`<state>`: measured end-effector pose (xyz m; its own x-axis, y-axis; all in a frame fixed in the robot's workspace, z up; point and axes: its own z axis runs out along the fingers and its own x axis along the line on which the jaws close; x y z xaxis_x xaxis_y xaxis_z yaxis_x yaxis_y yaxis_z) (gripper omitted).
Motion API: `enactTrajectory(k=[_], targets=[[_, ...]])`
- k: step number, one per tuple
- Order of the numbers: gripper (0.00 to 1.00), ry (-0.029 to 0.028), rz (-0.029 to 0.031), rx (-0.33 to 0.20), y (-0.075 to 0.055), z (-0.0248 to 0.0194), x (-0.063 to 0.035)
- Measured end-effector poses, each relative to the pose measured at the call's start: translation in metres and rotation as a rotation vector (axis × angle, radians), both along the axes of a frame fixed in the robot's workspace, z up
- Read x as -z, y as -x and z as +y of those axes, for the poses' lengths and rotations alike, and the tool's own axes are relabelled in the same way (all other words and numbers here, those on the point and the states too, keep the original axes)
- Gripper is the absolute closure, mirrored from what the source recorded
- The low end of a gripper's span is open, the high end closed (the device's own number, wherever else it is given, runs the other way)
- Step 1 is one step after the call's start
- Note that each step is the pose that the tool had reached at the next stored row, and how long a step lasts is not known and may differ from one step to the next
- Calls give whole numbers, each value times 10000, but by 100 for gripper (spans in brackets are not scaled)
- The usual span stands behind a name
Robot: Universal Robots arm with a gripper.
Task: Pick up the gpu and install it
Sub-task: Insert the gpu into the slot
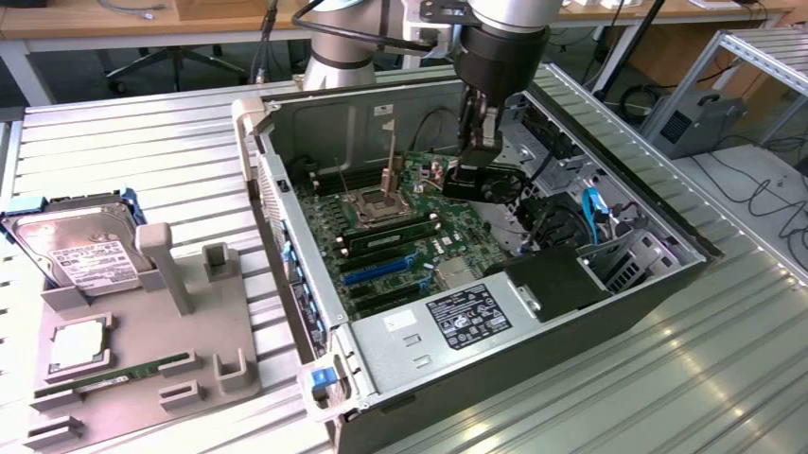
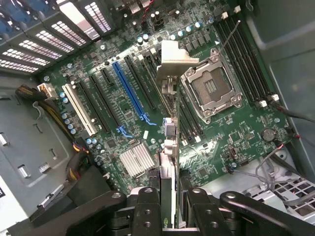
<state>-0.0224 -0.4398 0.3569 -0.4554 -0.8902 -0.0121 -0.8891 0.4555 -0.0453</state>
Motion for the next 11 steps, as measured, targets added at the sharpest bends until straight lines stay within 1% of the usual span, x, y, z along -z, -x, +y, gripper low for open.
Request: enactTrajectory(k=[11], targets=[[74, -1, 0, -507, 0, 0, 1]])
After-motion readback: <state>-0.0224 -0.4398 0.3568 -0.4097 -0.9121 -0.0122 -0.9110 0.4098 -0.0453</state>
